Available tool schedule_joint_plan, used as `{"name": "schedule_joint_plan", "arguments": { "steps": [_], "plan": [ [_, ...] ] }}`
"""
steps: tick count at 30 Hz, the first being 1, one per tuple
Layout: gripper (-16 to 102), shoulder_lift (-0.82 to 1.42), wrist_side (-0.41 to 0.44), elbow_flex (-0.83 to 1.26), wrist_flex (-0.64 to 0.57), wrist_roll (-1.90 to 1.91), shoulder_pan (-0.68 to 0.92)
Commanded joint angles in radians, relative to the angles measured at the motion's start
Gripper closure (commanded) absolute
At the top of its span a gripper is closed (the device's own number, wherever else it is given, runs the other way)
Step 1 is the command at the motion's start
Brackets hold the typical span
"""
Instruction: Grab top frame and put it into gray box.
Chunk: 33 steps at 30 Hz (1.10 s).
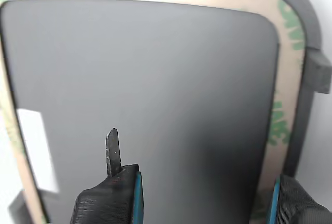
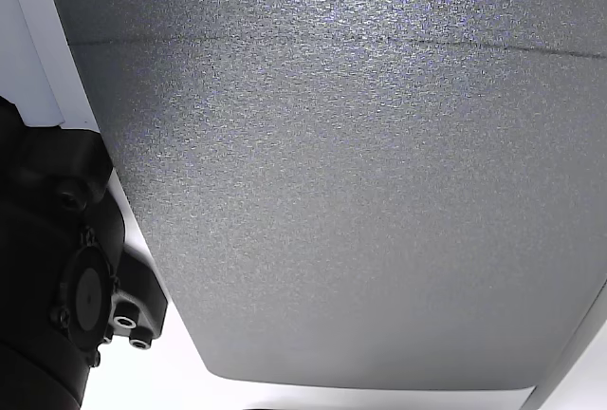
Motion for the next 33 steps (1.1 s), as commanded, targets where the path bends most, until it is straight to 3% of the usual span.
{"name": "schedule_joint_plan", "arguments": {
  "steps": [1, 10, 13, 21, 27, 33],
  "plan": [
    [-14, 0.063, 0.061, -0.058, -0.005, -0.043, -0.014],
    [-14, 0.298, 0.333, 0.110, -0.224, -0.790, -0.038],
    [-14, 0.469, 0.348, 0.285, -0.341, -1.077, -0.084],
    [-14, 0.946, 0.138, 0.759, -0.531, -1.629, -0.293],
    [-14, 1.204, -0.035, 1.043, -0.591, -1.829, -0.476],
    [-14, 1.445, -0.049, 1.299, -0.657, -1.867, -0.514]
  ]
}}
